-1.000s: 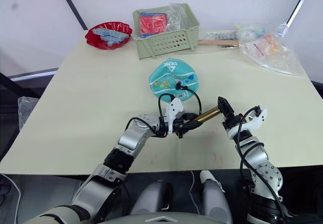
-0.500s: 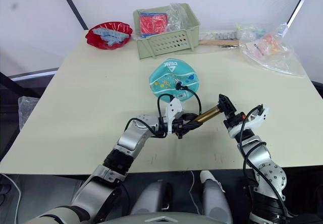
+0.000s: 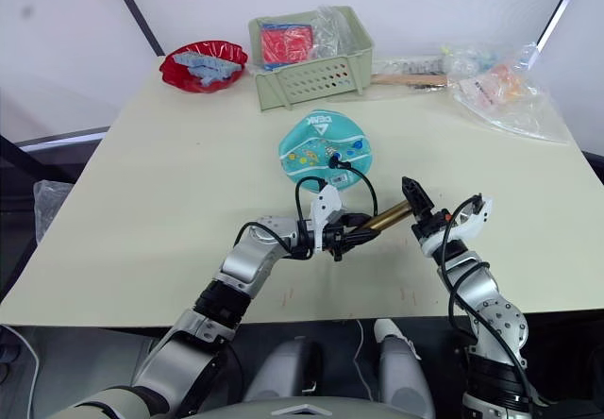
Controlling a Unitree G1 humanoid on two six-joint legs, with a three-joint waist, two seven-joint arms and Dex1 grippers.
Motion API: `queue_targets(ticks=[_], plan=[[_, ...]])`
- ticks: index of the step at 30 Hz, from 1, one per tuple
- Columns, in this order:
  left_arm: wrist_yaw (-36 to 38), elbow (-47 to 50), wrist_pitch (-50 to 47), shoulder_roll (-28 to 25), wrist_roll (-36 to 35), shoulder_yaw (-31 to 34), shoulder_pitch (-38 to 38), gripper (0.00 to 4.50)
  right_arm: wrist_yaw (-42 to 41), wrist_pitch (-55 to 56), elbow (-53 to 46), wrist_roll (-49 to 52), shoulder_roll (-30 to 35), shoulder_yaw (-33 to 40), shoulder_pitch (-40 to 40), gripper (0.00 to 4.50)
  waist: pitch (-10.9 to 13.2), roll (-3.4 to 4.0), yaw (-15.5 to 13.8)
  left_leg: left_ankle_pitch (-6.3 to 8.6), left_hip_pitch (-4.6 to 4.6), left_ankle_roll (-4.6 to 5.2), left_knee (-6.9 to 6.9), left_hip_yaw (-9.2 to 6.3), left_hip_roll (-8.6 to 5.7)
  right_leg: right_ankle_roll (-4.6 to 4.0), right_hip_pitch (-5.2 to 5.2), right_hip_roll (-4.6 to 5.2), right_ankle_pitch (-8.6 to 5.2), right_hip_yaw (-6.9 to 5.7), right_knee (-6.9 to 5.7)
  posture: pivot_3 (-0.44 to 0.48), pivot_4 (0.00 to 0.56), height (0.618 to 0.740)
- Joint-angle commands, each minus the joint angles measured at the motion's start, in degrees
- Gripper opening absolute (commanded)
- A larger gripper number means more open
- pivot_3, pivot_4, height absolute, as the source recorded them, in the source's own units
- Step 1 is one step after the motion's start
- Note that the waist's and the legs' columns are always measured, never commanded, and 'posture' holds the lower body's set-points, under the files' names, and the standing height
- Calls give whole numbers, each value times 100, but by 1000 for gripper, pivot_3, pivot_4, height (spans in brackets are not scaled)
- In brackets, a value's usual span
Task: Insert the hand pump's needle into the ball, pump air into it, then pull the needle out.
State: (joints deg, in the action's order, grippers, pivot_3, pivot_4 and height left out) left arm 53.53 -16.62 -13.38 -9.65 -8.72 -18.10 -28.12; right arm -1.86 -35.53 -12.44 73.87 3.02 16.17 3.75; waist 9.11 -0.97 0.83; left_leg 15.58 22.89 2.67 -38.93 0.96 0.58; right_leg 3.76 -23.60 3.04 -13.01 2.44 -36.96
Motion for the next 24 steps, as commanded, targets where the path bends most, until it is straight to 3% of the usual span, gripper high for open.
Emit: queue_targets(ticks=[1,4,5,14,15,20,24], plan=[[37,166,107,38,-31,-13,27,1214,-94,85,-146,30,-11,62,83,3740,0,0,0,0,0,0,0,0,0,0,0,0,0,0,0,0,150,738],[30,146,115,29,-23,-13,34,1214,-110,115,-147,-6,-22,99,80,2353,0,0,-1,0,1,0,0,0,0,0,0,0,0,0,0,0,150,738],[27,138,116,28,-22,-13,34,1214,-115,121,-147,-11,-26,112,81,2077,0,0,-1,0,0,0,0,0,0,0,0,0,0,0,0,0,150,738],[-2,90,51,-8,-32,24,32,1214,-214,90,-206,-76,65,110,27,2078,0,0,-3,0,0,0,0,0,0,0,0,0,0,0,0,0,150,738],[2,88,49,-24,-21,16,27,2238,-240,92,-221,-120,92,96,18,2078,0,0,-2,0,0,0,0,0,0,0,0,0,0,0,0,0,150,738],[13,190,117,-118,16,40,39,4273,-403,58,-427,-352,257,-56,11,2078,0,1,0,0,0,0,0,-1,0,0,0,0,0,-1,0,0,150,738],[216,454,78,-318,-101,89,102,4424,-556,48,-694,-463,373,-212,17,2078,1,1,-1,0,1,0,0,-1,0,0,-1,0,0,0,1,0,150,738]])
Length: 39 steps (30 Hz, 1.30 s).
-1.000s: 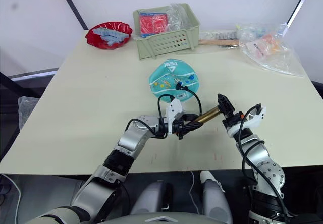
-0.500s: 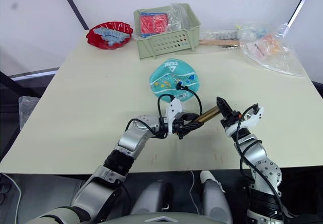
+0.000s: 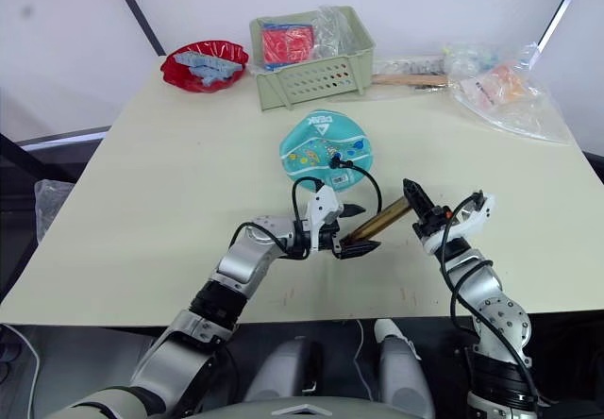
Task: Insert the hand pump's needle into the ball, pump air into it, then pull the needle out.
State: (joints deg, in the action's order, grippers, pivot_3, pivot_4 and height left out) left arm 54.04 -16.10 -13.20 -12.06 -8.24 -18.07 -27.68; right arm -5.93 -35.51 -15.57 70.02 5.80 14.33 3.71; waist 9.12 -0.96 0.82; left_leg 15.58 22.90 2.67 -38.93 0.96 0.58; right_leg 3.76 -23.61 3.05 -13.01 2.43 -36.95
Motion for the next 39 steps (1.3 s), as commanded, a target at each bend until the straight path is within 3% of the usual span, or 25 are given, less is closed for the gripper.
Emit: queue_targets(ticks=[1,13,39], plan=[[223,481,35,-132,-196,105,84,4424,-202,31,-459,-128,140,-79,18,2078,1,1,1,0,0,0,0,0,0,0,0,0,0,0,1,0,150,738],[1212,1130,-572,-1135,-487,-4,346,4424,-1439,37,-1252,-1319,1155,-1056,251,2078,4,6,9,0,1,0,2,-1,2,-2,-4,-1,-1,-4,2,0,150,738],[1226,314,-357,-1040,-151,-219,362,4424,-2519,492,-1544,-2795,1396,-1800,517,2078,6,4,-10,0,5,1,2,-2,1,-1,-3,0,-1,-7,9,0,150,738]])
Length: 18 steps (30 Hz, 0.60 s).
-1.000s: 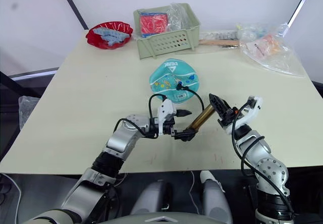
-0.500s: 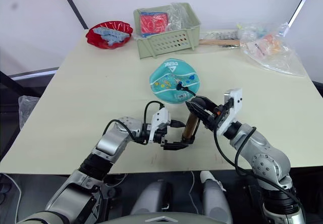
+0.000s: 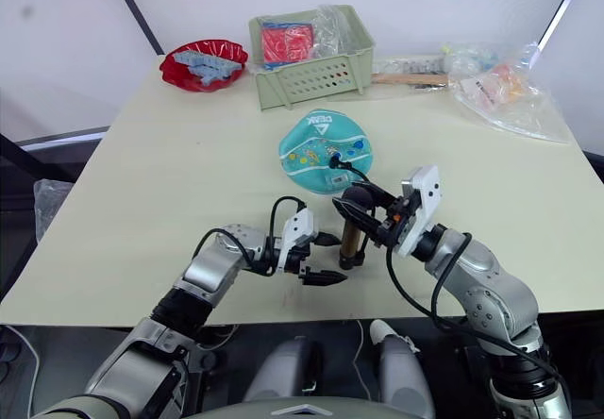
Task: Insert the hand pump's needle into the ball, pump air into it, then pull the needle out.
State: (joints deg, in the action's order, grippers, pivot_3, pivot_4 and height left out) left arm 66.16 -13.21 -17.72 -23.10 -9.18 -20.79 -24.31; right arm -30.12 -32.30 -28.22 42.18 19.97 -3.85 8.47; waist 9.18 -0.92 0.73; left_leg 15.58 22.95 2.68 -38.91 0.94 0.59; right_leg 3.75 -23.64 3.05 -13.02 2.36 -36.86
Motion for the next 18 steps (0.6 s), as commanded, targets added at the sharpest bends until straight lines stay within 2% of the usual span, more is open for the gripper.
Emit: queue_targets(ticks=[1,13,16,17,18], plan=[[3,25,89,79,-66,64,31,4424,-109,173,-285,-22,-22,17,35,2078,0,0,0,0,0,0,0,0,0,0,0,0,0,0,0,0,150,738],[-125,-98,213,222,26,48,34,4424,-284,237,-394,-91,-61,4,25,2078,0,0,-1,0,0,0,0,-1,0,0,0,0,0,0,0,0,150,738],[-159,-115,224,269,15,61,33,3792,-334,267,-421,-83,-63,-3,39,2078,0,0,0,0,0,0,0,-1,0,0,0,0,0,0,0,0,150,738],[-163,-113,224,278,13,61,36,3457,-348,275,-430,-82,-60,-6,40,2078,0,0,0,0,0,0,0,-1,0,0,0,0,0,0,0,0,150,738],[-174,-119,228,288,17,59,34,2880,-357,278,-432,-84,-55,-9,37,2078,0,0,0,0,0,0,0,-1,0,0,0,0,0,0,0,0,150,738]])
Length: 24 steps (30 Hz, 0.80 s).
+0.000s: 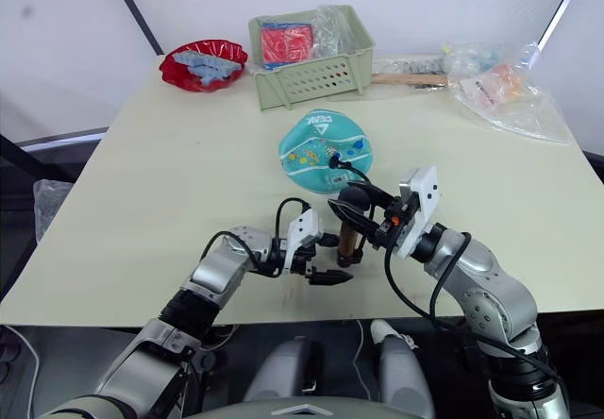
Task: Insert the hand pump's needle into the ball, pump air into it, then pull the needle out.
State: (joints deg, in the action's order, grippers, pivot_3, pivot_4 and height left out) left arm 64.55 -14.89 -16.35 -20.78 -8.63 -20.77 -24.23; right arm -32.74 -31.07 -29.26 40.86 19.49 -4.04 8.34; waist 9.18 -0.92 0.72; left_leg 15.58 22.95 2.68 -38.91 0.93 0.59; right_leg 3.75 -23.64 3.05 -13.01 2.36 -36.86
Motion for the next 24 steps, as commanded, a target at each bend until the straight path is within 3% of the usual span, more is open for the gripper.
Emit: queue_targets(ticks=[1,4,5,16,24], plan=[[-18,45,91,69,-45,62,25,2646,-114,162,-331,37,4,8,33,2078,0,0,0,0,0,0,0,0,0,0,0,0,0,0,0,0,150,738],[-29,31,95,93,-48,79,21,1261,-153,169,-338,4,25,4,-3,2078,0,0,-1,0,0,0,0,0,0,0,0,0,0,0,0,0,150,738],[-28,26,101,98,-45,83,22,1121,-159,171,-338,1,27,4,-9,2078,1,-1,-1,0,0,0,0,1,0,0,0,0,0,0,0,0,150,738],[-98,-110,350,165,73,80,21,1123,-323,340,-363,-226,177,-153,-110,2078,1,-1,0,0,-1,0,0,0,0,0,0,0,0,0,0,0,150,738],[-326,-801,1052,654,319,35,-200,1123,-769,1051,-344,-1162,732,-488,-222,2078,1,-2,-15,0,0,0,0,1,-5,0,1,1,0,-1,0,0,150,738]])
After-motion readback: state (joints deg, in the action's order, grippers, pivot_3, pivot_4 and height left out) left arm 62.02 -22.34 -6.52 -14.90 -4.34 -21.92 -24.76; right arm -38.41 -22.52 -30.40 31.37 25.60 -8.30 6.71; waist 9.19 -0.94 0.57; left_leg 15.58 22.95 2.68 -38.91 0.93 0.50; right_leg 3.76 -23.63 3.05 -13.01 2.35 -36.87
